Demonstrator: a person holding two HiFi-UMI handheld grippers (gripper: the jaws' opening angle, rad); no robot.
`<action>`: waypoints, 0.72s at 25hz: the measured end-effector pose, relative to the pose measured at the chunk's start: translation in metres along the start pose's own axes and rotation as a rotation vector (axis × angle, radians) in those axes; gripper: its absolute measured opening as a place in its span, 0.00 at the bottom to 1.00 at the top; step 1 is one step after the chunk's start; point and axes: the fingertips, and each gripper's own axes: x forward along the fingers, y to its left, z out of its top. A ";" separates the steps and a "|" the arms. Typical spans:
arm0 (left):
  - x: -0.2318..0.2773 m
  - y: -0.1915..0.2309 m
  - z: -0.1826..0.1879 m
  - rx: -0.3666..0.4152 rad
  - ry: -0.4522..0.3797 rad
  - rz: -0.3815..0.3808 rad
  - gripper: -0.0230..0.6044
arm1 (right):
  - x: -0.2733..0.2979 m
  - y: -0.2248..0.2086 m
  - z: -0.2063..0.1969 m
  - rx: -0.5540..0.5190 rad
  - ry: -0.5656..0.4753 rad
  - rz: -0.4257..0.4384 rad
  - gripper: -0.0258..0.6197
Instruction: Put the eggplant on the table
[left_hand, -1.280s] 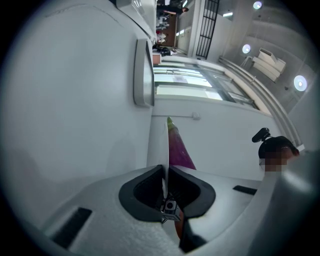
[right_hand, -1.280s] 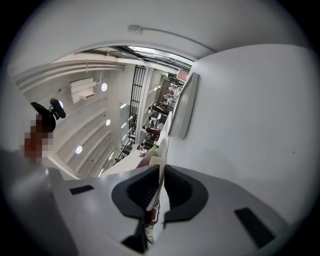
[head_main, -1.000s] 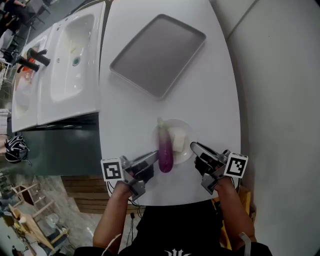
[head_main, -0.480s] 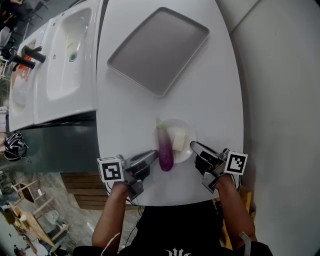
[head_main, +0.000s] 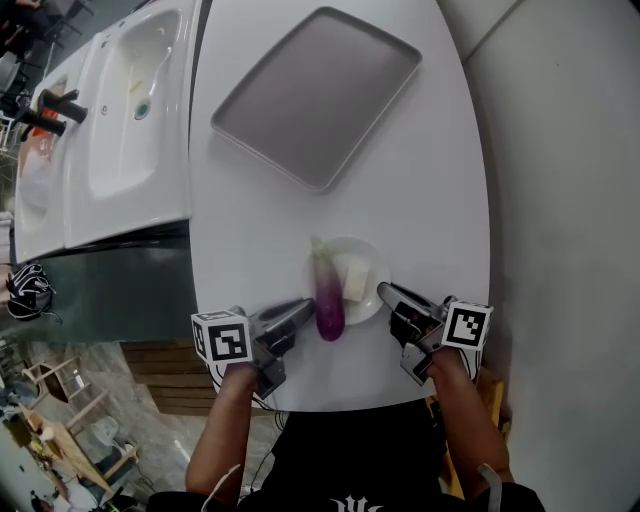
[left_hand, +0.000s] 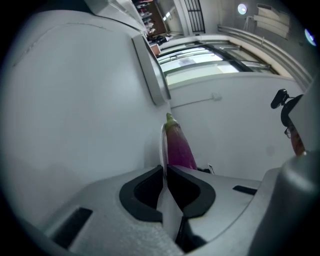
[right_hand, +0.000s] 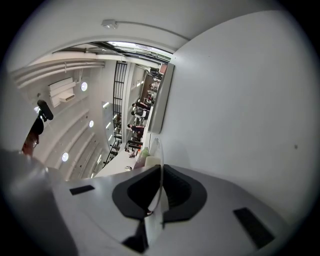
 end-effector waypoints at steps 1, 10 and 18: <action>0.000 0.001 0.000 0.016 0.013 0.024 0.08 | 0.000 -0.001 -0.001 0.002 0.002 -0.009 0.06; 0.000 0.013 -0.008 0.192 0.160 0.240 0.10 | 0.002 -0.008 -0.011 -0.035 0.041 -0.096 0.07; 0.000 0.018 -0.013 0.299 0.275 0.358 0.11 | 0.004 -0.013 -0.013 -0.160 0.097 -0.237 0.07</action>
